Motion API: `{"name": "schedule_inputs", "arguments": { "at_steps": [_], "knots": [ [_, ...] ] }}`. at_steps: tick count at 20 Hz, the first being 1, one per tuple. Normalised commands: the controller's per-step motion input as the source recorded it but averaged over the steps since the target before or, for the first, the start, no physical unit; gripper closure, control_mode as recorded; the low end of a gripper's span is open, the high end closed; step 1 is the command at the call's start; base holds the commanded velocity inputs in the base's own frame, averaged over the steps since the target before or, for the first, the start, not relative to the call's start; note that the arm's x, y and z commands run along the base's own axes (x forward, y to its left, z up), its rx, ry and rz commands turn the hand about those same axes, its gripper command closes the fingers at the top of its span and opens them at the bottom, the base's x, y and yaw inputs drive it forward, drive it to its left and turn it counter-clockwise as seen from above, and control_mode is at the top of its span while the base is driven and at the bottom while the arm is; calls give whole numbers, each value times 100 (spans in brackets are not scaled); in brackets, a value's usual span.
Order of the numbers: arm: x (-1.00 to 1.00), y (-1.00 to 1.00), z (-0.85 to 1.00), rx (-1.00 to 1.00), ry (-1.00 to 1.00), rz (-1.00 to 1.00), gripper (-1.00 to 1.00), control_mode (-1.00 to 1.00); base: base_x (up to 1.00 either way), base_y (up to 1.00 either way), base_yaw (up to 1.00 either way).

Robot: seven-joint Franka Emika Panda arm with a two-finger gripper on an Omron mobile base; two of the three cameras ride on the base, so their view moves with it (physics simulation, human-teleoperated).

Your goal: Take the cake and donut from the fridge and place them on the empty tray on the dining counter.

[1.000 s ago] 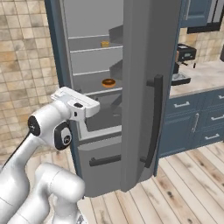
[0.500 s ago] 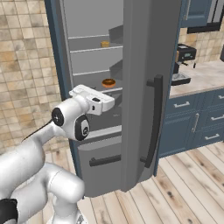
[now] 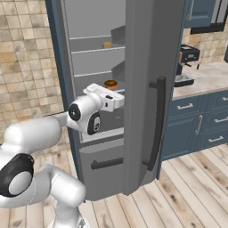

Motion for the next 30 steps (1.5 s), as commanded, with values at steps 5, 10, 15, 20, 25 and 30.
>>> {"name": "schedule_inputs", "arguments": {
  "at_steps": [5,10,15,20,25,30],
  "knots": [
    [57,-34,-14,0,0,0,-100,-100,0,0,0],
    [46,-53,-9,1,0,-2,-100,-100,0,0,0],
    [32,-69,-3,7,0,-5,-100,-100,0,0,0],
    [3,-94,0,13,-1,-12,-100,-100,0,0,0],
    [0,-100,0,20,-13,-5,-100,-100,0,0,0],
    [4,-100,-2,22,-16,-1,-100,-100,0,0,0]
  ]
}}
